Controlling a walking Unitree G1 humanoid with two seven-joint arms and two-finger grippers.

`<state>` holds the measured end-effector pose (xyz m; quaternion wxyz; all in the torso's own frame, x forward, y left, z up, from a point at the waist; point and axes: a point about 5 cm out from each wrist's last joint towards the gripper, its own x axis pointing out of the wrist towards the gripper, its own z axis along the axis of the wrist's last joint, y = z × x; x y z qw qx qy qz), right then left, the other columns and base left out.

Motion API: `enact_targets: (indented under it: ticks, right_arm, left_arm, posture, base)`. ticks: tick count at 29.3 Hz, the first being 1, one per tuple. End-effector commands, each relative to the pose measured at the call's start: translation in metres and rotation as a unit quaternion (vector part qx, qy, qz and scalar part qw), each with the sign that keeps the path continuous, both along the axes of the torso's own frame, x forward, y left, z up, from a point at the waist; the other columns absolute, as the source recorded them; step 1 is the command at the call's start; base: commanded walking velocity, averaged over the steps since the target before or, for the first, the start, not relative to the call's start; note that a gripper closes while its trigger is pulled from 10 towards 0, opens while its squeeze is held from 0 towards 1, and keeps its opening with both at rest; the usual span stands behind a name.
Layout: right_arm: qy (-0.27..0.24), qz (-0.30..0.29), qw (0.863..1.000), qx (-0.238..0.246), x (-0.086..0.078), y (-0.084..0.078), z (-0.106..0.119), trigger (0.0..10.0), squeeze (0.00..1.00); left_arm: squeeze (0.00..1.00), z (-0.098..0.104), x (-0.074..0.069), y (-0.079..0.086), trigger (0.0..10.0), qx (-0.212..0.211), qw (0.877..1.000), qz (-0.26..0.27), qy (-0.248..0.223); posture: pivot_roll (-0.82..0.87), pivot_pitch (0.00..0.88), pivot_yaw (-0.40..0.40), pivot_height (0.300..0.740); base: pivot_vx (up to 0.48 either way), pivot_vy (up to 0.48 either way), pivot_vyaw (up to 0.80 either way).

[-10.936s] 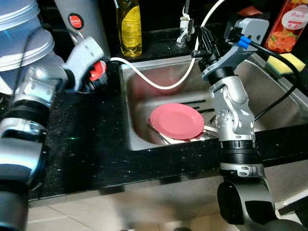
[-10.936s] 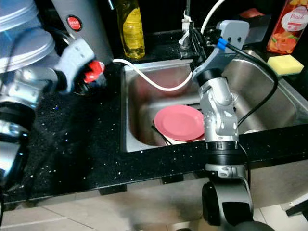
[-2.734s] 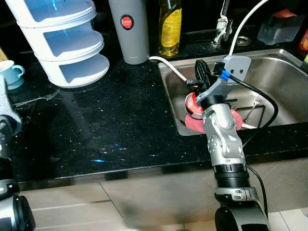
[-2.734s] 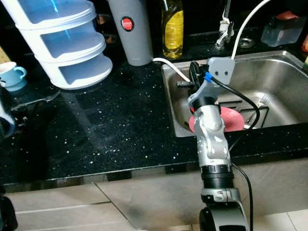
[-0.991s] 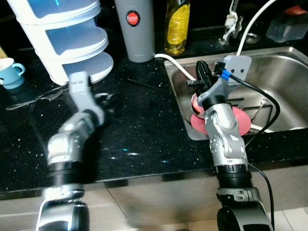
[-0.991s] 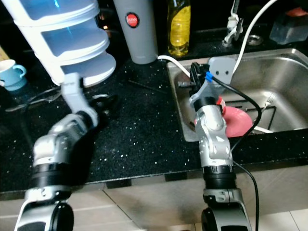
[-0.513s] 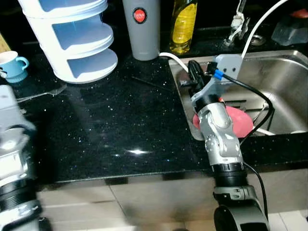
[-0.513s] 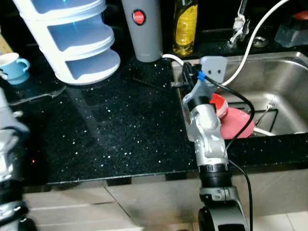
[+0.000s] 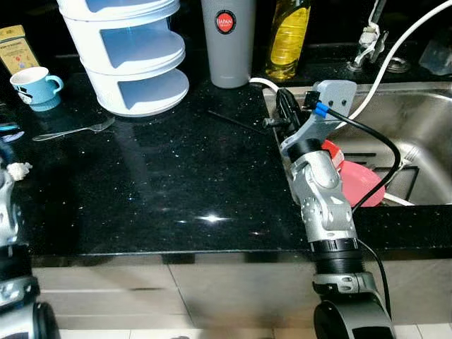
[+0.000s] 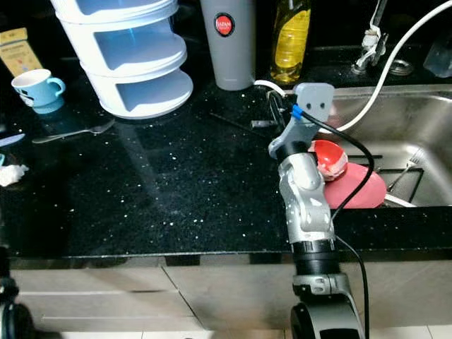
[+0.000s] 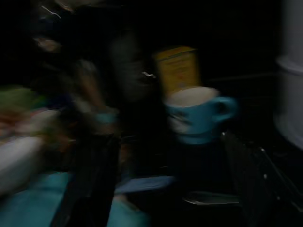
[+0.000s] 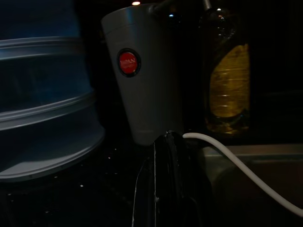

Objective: Kitchen organization

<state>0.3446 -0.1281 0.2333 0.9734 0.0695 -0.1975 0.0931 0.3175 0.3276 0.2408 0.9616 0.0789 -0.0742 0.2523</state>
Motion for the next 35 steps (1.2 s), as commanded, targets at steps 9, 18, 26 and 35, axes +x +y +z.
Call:
enact_targets:
  ticks: [9,18,26,35]
  right_arm:
    - [-0.006,-0.014,1.0,-0.005,0.0,-0.008,0.006,10.0,0.0]
    - [-0.054,-0.046,0.997,-0.024,-0.005,-0.038,0.045,10.0,0.0]
    - [-0.081,0.046,0.989,-0.117,-0.009,-0.02,0.093,10.0,0.0]
    - [-0.035,0.128,0.988,-0.083,0.005,-0.005,0.097,10.0,0.0]
  left_arm:
    - [0.0,-0.015,0.036,-0.009,10.0,-0.069,0.99,-0.045,0.112]
    - [0.0,-0.014,0.035,0.028,10.0,-0.13,0.983,-0.005,0.127]
    - [0.0,-0.01,0.044,0.025,10.0,-0.119,0.981,-0.024,0.151]
    - [0.0,0.008,0.053,0.016,10.0,-0.054,0.989,-0.037,0.135]
  posture:
    - [0.01,0.019,0.061,0.74]
    - [-0.02,0.065,0.086,0.74]
    - [-0.07,0.197,0.089,0.74]
    - [-0.11,0.28,0.036,0.74]
  base:
    - [0.0,0.0,0.0]
    - [0.0,0.0,0.0]
    - [0.0,0.0,0.0]
    - [0.0,0.0,0.0]
